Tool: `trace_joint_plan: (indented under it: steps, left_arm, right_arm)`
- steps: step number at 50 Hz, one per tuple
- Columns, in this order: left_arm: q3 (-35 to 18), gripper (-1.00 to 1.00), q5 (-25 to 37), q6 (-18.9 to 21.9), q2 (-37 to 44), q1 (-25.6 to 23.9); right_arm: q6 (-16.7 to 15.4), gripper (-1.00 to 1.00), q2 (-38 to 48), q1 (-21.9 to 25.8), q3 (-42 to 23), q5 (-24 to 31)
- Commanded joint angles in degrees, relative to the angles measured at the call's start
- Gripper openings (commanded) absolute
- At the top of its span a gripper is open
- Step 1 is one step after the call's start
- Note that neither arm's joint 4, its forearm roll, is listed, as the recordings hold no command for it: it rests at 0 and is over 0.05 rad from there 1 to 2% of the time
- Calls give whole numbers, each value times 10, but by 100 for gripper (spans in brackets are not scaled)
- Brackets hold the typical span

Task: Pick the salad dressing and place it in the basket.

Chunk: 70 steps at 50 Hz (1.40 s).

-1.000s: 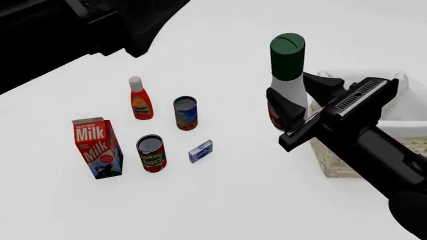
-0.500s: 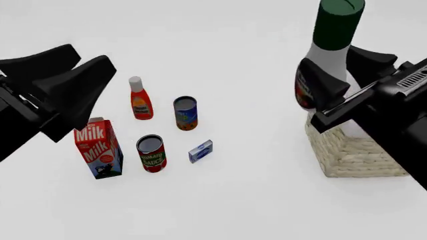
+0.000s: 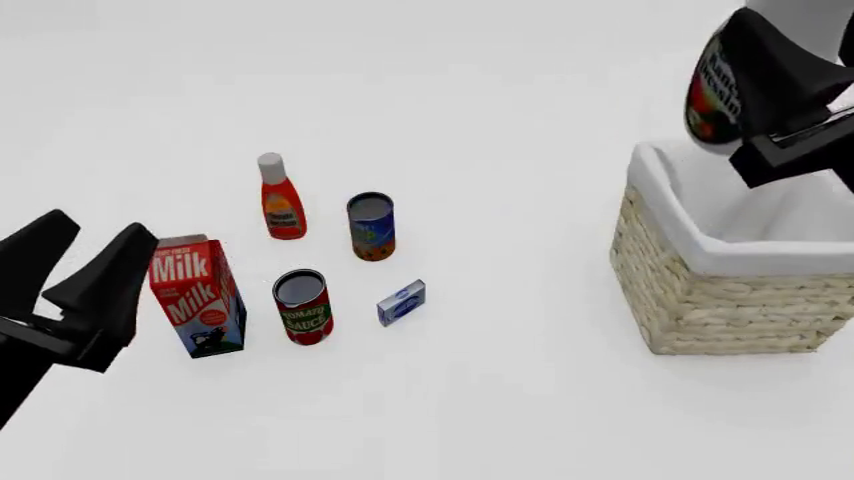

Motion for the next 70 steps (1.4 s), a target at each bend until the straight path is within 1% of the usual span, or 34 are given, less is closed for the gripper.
trace_joint_plan:
  steps: [1,3,5,7,8,10,11,12,13,15,17,19,20,23,25,27,28,29,30,33,35,36,37,38,40,41,46,53,56,62,70]
  left_arm:
    - [93,100,-35,11,-74,68]
    - [107,100,-35,16,-87,73]
    - [123,100,-30,38,-114,88]
    - [127,100,-23,38,-126,94]
    - [137,100,-19,38,-141,94]
    - [149,100,-4,55,-184,101]
    - [153,100,5,57,-202,102]
    - [153,100,5,57,-202,102]
    - [155,100,15,51,-217,104]
    - [161,100,23,58,-224,119]
    - [169,100,42,54,-254,130]
    - [173,100,51,70,-253,141]
    - [173,100,66,69,-274,144]
    - [173,100,70,73,-276,147]
    - [173,100,75,55,-276,161]
    - [173,100,75,41,-277,174]
    - [173,100,76,43,-277,174]
    - [173,100,76,49,-277,178]
    - [173,100,75,51,-277,181]
    - [173,100,82,46,-277,191]
    - [173,100,85,51,-277,200]
    - [173,100,85,49,-277,200]
    - [173,100,89,51,-277,217]
    - [173,100,93,47,-277,223]
    - [173,100,95,41,-277,226]
    - [173,100,94,48,-277,226]
    - [173,100,104,43,-277,236]
    - [173,100,109,45,-277,250]
    - [173,100,110,49,-277,251]
    - [173,100,110,48,-277,255]
    - [173,100,113,46,-277,258]
  right_arm:
    - [14,-100,-13,-37,-26,10]
    - [18,-100,-16,-48,-29,10]
    - [20,-100,-20,-57,-31,9]
    - [22,-100,-20,-61,-33,9]
    - [25,-100,-21,-67,-35,9]
    - [27,-100,-23,-73,-36,7]
    - [29,-100,-23,-77,-37,7]
    - [29,-100,-23,-77,-37,7]
    - [31,-100,-25,-82,-37,5]
    - [34,-100,-25,-91,-38,3]
    - [35,-100,-25,-97,-36,-1]
    - [39,-100,-27,-106,-33,-5]
    - [41,-100,-27,-110,-34,-5]
    - [45,-100,-25,-123,-33,-10]
    - [53,-100,-24,-129,-31,-15]
    - [52,-100,-20,-137,-31,-19]
    - [65,-100,-20,-146,-30,-23]
    - [59,-100,-16,-148,-32,-23]
    - [60,-100,-17,-151,-32,-25]
    - [68,-100,-9,-167,-31,-32]
    - [79,-100,-4,-180,-29,-38]
    - [78,-100,-1,-183,-28,-41]
    - [75,-100,3,-188,-26,-46]
    - [77,-100,5,-190,-25,-48]
    - [80,-100,13,-203,-24,-54]
    - [83,-100,18,-207,-24,-58]
    - [86,-100,34,-219,-21,-71]
    - [105,-100,74,-247,-22,-89]
    - [103,-100,96,-258,-21,-100]
    - [118,-100,120,-276,-23,-102]
    - [117,-100,151,-292,-29,-97]
